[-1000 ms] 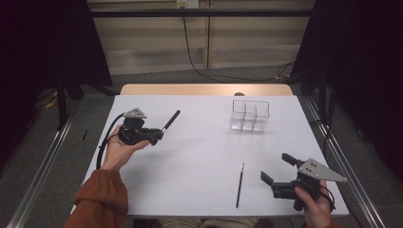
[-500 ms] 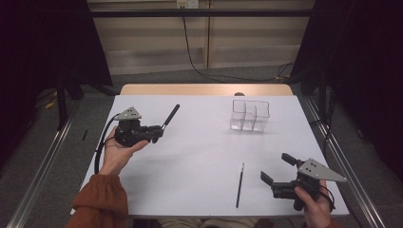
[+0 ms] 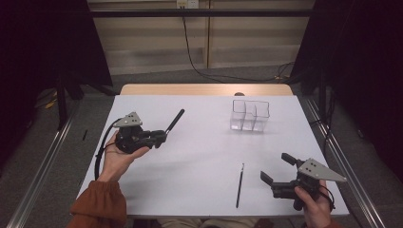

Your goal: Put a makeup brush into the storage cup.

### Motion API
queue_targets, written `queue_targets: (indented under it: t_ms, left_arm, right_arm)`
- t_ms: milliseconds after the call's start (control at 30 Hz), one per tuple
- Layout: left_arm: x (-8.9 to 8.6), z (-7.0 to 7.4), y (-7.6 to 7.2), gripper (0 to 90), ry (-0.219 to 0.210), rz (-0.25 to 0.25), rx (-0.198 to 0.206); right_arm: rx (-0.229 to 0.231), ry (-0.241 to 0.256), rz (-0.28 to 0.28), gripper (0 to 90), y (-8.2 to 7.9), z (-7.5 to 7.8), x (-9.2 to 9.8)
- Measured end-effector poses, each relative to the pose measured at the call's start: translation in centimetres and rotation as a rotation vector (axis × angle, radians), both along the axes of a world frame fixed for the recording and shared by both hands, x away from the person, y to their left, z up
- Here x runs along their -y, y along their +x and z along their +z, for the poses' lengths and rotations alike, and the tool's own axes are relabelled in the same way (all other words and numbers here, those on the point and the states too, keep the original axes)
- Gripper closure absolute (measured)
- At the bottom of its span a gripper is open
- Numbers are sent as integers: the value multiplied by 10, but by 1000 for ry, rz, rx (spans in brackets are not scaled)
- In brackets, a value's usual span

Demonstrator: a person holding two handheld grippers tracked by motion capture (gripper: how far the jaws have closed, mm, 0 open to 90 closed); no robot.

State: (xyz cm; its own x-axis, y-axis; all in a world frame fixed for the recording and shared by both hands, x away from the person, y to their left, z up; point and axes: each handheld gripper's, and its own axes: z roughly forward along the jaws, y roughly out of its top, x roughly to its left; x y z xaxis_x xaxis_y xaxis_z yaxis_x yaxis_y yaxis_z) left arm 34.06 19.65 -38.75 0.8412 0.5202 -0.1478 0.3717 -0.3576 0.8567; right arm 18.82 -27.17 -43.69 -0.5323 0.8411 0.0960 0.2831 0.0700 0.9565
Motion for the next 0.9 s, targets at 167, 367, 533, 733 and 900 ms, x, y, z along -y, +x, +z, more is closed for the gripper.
queue_targets:
  t_ms: [167,367,533,733,900]
  left_arm:
    - [3,2,-5,747,-7,-21,4]
    - [7,3,-12,747,-7,-48,14]
    - [10,4,-16,747,-9,-67,14]
    - [13,3,-21,747,-9,-91,14]
    - [18,4,-24,747,-2,-115,16]
  right_arm:
    - [4,3,0,0,1,0,0]
    - [11,1,20,0,1,1,0]
    - [18,4,37,0,2,1,-2]
    - [19,9,70,0,2,2,-5]
    - [22,14,86,0,3,3,-7]
